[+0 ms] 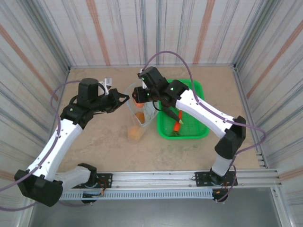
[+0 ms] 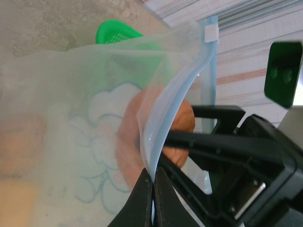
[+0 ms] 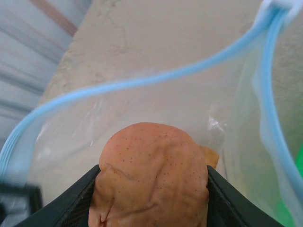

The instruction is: Place the food in the zip-top bag and seal the zipper

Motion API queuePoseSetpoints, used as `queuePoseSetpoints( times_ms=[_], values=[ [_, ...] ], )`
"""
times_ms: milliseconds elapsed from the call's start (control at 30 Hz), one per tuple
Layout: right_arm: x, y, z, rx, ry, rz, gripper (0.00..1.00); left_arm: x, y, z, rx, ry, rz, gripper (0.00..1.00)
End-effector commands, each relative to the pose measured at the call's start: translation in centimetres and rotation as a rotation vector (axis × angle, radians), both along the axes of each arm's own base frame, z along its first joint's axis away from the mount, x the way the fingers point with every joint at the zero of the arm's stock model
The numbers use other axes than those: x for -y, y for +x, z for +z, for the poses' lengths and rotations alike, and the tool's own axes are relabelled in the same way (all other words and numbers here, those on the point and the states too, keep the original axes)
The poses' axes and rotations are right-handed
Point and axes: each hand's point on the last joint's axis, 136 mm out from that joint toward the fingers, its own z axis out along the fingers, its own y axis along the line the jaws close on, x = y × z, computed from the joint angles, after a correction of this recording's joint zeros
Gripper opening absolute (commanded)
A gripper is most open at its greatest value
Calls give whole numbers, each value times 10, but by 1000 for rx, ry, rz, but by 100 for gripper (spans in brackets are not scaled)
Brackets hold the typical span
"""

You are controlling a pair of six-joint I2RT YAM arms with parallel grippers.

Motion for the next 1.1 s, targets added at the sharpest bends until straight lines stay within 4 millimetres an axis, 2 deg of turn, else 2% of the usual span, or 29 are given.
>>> queuePoseSetpoints(
  times_ms=[0,133,300,400,600,800,933,1067],
  values=[
    [10,18,-14,3,-71,-112,50,4,9,10,42,-8,-2,0],
    [1,26,-24,10,-70,-109,53,9,17,5,25,-20,-9,0],
    [-1,30,-31,16,-89,-117,77,9,27,1,12,-36,3,0],
    [-2,27,-28,11,-81,-103,82,9,29,-1,8,-42,6,0],
    [-7,18,-6,32,-12,-57,79,12,29,-2,16,-61,-11,0],
    [1,7,27,81,47,-21,77,11,30,-6,19,-44,-18,0],
    [0,-7,43,84,137,28,72,7,32,-8,24,-31,-2,0],
    [5,-19,54,70,171,60,64,3,33,-10,29,-6,12,0]
  ],
)
